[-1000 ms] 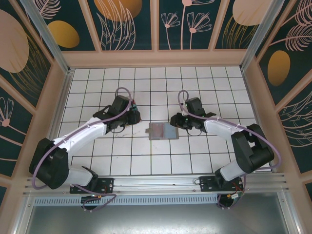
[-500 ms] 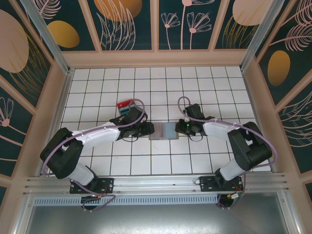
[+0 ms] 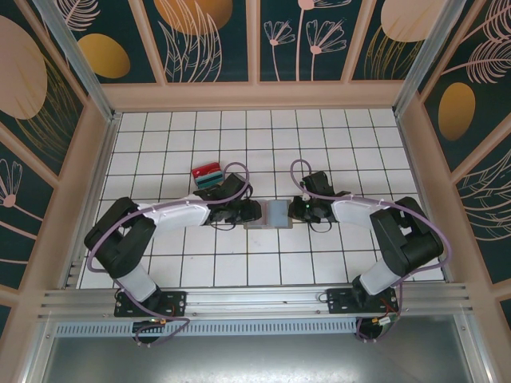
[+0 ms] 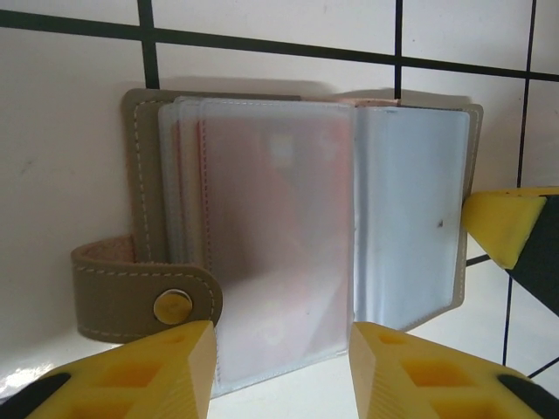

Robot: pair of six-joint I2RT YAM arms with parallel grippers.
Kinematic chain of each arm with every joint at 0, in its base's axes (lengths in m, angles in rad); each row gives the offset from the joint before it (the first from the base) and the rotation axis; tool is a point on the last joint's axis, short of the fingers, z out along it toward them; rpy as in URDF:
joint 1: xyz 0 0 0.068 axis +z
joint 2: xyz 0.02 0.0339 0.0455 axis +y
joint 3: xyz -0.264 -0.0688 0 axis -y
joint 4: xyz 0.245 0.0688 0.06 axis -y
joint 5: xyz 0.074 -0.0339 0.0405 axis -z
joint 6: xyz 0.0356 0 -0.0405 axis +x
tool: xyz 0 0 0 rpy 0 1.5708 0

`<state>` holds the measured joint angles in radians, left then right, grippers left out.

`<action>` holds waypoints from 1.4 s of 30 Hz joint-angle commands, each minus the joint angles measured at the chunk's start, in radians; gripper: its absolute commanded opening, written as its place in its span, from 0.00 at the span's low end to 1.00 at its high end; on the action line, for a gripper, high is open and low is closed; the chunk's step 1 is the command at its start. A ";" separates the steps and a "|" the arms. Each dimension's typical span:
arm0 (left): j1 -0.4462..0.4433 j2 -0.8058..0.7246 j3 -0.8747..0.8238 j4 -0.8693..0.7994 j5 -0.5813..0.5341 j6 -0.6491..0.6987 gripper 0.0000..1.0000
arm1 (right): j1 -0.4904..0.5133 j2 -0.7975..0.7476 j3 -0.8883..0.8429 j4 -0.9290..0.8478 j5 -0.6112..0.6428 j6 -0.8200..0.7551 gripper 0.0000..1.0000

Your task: Take the credit cards out of the card holder

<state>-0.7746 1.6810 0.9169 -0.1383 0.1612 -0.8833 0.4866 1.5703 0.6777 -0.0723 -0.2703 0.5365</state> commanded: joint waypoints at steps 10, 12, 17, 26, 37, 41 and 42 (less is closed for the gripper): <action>-0.008 0.097 0.050 -0.052 0.014 0.033 0.45 | 0.010 0.043 -0.007 0.001 0.008 0.000 0.13; -0.013 0.107 0.050 -0.052 0.022 0.038 0.46 | 0.009 0.046 -0.007 0.002 0.005 0.000 0.13; -0.029 0.125 0.086 -0.033 0.054 0.046 0.47 | 0.009 0.053 -0.007 0.007 -0.005 0.005 0.13; -0.048 0.147 0.120 -0.017 0.084 0.058 0.50 | 0.009 0.055 -0.009 0.011 -0.012 0.008 0.13; -0.051 0.099 0.159 -0.040 0.063 0.090 0.73 | 0.007 0.053 -0.009 0.017 -0.009 0.019 0.19; -0.049 0.095 0.171 -0.056 0.055 0.095 0.74 | -0.010 0.033 -0.004 0.004 0.004 0.023 0.31; -0.051 0.092 0.171 -0.057 0.055 0.095 0.79 | -0.017 0.022 -0.003 -0.001 0.008 0.025 0.33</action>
<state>-0.8192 1.7981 1.0664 -0.1680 0.2211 -0.8070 0.4839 1.5780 0.6796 -0.0505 -0.2962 0.5571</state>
